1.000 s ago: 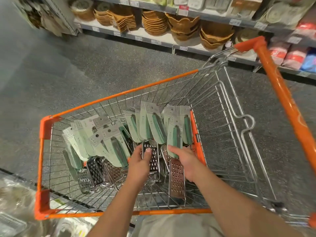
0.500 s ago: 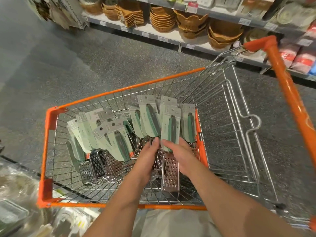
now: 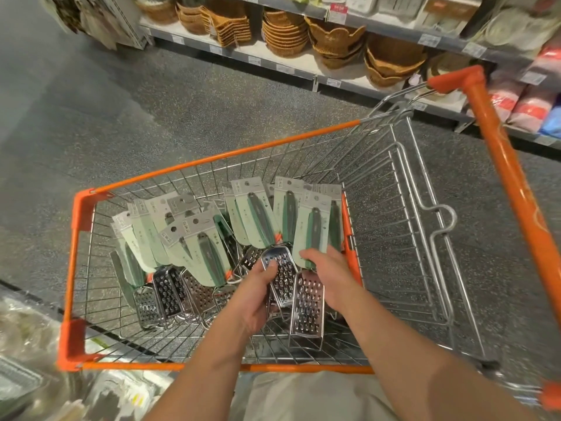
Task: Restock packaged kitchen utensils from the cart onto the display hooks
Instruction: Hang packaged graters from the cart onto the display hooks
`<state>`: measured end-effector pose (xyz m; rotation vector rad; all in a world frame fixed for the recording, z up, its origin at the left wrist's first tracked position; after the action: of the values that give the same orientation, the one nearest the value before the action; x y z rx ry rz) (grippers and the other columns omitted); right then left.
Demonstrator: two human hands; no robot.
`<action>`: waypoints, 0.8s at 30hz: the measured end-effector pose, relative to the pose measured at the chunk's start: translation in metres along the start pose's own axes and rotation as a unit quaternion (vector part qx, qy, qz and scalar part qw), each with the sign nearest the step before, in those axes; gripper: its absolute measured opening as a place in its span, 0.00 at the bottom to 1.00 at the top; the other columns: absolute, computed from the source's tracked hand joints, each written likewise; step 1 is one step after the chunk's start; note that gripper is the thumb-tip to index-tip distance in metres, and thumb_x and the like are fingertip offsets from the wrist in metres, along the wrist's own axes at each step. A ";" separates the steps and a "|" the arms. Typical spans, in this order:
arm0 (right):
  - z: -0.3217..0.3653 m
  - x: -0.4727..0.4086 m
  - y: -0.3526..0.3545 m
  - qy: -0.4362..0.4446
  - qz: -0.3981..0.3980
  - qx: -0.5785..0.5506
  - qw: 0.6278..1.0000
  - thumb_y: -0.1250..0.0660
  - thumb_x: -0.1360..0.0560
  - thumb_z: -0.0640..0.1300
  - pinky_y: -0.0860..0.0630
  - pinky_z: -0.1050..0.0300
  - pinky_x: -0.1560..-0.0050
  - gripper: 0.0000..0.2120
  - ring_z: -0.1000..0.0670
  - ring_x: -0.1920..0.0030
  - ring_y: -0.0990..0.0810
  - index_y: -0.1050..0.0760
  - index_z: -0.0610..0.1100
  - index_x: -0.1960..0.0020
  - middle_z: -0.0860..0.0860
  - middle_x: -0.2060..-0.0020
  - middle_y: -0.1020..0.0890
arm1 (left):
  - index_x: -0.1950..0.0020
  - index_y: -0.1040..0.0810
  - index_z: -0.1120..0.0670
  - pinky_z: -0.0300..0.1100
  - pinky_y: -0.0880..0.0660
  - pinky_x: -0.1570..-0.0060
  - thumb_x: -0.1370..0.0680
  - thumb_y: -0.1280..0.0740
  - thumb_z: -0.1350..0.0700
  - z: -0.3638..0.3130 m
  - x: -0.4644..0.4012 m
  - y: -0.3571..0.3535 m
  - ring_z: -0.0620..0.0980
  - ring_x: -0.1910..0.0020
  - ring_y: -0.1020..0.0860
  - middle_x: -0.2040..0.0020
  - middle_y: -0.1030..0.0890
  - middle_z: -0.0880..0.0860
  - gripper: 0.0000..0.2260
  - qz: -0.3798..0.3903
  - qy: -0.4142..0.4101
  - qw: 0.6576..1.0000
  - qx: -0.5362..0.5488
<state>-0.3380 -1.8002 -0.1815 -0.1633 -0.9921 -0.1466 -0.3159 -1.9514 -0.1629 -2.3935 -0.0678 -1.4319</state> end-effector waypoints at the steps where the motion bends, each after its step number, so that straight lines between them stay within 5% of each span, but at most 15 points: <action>1: 0.002 -0.001 0.003 0.001 -0.007 0.000 1.000 0.28 0.22 0.44 0.27 0.54 0.55 0.14 0.44 0.42 0.19 0.24 0.51 0.37 0.52 0.42 0.18 | 0.17 0.45 0.44 0.63 0.44 0.23 0.18 0.34 0.49 0.000 0.000 0.002 0.58 0.19 0.42 0.19 0.38 0.53 0.33 0.001 0.003 1.000 -0.012; 7: 0.011 0.001 -0.002 0.025 0.025 0.013 0.999 0.29 0.21 0.50 0.26 0.48 0.41 0.20 0.48 0.42 0.20 0.28 0.52 0.31 0.55 0.40 0.19 | 0.17 0.42 0.45 0.65 0.47 0.21 0.20 0.32 0.57 -0.002 0.003 0.006 0.59 0.21 0.38 0.22 0.33 0.55 0.34 0.046 -0.001 0.996 -0.073; 9: 0.010 0.004 -0.008 0.033 0.043 -0.003 0.999 0.27 0.23 0.53 0.25 0.42 0.35 0.29 0.47 0.41 0.19 0.32 0.52 0.25 0.54 0.35 0.20 | 0.17 0.43 0.47 0.66 0.44 0.22 0.21 0.33 0.63 -0.006 0.003 0.004 0.59 0.21 0.37 0.22 0.32 0.54 0.35 0.052 -0.005 0.995 -0.079; 12: 0.000 0.002 -0.014 0.032 0.062 -0.035 0.997 0.22 0.30 0.56 0.29 0.36 0.28 0.44 0.46 0.32 0.24 0.40 0.55 0.20 0.52 0.26 0.26 | 0.32 0.31 0.53 0.58 0.22 0.45 0.23 0.40 0.69 -0.007 0.004 -0.001 0.55 0.41 0.18 0.43 0.15 0.50 0.21 0.042 -0.005 0.997 -0.064; 14: -0.001 0.007 -0.020 0.023 0.076 -0.053 0.995 0.22 0.29 0.54 0.29 0.36 0.28 0.43 0.45 0.33 0.23 0.40 0.56 0.20 0.53 0.27 0.26 | 0.44 0.25 0.55 0.51 0.23 0.51 0.21 0.40 0.61 -0.007 0.010 -0.005 0.51 0.55 0.17 0.54 0.14 0.52 0.08 0.022 -0.019 0.997 -0.072; 16: 0.000 0.010 -0.023 0.030 0.089 -0.055 0.994 0.22 0.28 0.54 0.29 0.37 0.28 0.43 0.44 0.32 0.23 0.41 0.55 0.19 0.53 0.27 0.25 | 0.38 0.21 0.55 0.59 0.27 0.36 0.21 0.36 0.46 -0.010 0.019 -0.008 0.55 0.43 0.20 0.39 0.17 0.58 0.17 -0.010 -0.040 0.997 -0.066; 18: 0.004 0.015 -0.026 0.040 0.099 -0.042 0.993 0.19 0.32 0.57 0.34 0.34 0.26 0.50 0.44 0.26 0.29 0.43 0.55 0.18 0.54 0.23 0.30 | 0.23 0.31 0.52 0.64 0.39 0.24 0.20 0.34 0.38 -0.010 0.019 -0.009 0.58 0.24 0.32 0.22 0.31 0.56 0.30 -0.051 -0.056 0.996 -0.043; 20: 0.015 0.025 -0.030 0.053 0.110 -0.022 0.992 0.19 0.32 0.58 0.34 0.37 0.25 0.43 0.48 0.27 0.27 0.34 0.53 0.22 0.55 0.28 0.24 | 0.18 0.42 0.57 0.62 0.41 0.24 0.20 0.34 0.36 -0.012 0.024 -0.008 0.59 0.21 0.37 0.19 0.37 0.57 0.39 -0.081 -0.072 0.994 -0.021; 22: 0.030 0.040 -0.035 0.067 0.134 -0.011 0.989 0.25 0.23 0.47 0.33 0.48 0.27 0.19 0.55 0.39 0.22 0.26 0.53 0.35 0.58 0.45 0.17 | 0.17 0.44 0.58 0.60 0.37 0.25 0.23 0.31 0.34 -0.012 0.027 -0.005 0.61 0.22 0.35 0.19 0.36 0.58 0.45 -0.104 -0.095 0.990 -0.010; 24: 0.040 0.049 -0.036 0.087 0.153 0.003 0.984 0.30 0.19 0.41 0.32 0.54 0.36 0.20 0.60 0.51 0.24 0.29 0.51 0.30 0.62 0.56 0.23 | 0.19 0.37 0.57 0.61 0.33 0.26 0.29 0.27 0.30 -0.012 0.034 -0.003 0.59 0.25 0.30 0.22 0.30 0.57 0.48 -0.133 -0.123 0.983 -0.006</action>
<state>-0.3512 -1.8292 -0.1159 -0.2905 -0.7830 0.1226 -0.3100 -1.9572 -0.1277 -2.6384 -0.4583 -1.2331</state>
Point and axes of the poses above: each hand's wrist, its own x-axis away from the middle knuckle, its own y-axis out of the back of the hand, z = x × y, the point moved 2 cm from there along -x, towards the middle knuckle
